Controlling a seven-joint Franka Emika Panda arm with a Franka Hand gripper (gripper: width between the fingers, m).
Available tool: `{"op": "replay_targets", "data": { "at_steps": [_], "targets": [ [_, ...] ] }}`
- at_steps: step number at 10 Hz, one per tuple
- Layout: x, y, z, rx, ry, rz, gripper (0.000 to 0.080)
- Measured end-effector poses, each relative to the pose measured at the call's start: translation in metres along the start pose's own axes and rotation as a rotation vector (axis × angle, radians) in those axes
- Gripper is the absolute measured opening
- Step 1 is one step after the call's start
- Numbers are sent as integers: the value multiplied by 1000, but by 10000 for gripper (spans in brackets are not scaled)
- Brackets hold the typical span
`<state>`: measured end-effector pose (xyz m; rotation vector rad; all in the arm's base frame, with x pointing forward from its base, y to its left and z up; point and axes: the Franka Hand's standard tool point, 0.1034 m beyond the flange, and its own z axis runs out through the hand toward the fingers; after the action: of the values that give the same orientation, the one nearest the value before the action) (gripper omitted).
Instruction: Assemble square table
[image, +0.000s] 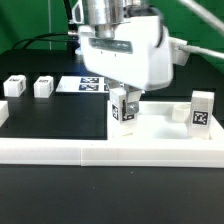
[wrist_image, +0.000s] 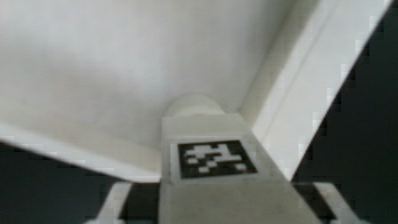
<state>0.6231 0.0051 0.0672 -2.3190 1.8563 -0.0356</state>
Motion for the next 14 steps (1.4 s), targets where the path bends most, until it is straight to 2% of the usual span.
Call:
{"op": "replay_targets", "data": {
  "at_steps": [2, 5, 6, 7, 8, 9, 12, 14],
  "targets": [
    [1, 1, 0, 39, -45, 248, 294],
    [-1, 2, 1, 40, -52, 280, 294],
    [-1, 2, 1, 32, -53, 238, 495],
    [1, 3, 0, 24, -55, 58, 611],
    [3, 3, 0, 27, -52, -67, 611],
    [-1, 3, 1, 20, -43, -201, 641],
    [0, 3, 1, 24, -41, -415, 648],
    [2, -2, -4, 2, -6, -688, 649]
  ]
}}
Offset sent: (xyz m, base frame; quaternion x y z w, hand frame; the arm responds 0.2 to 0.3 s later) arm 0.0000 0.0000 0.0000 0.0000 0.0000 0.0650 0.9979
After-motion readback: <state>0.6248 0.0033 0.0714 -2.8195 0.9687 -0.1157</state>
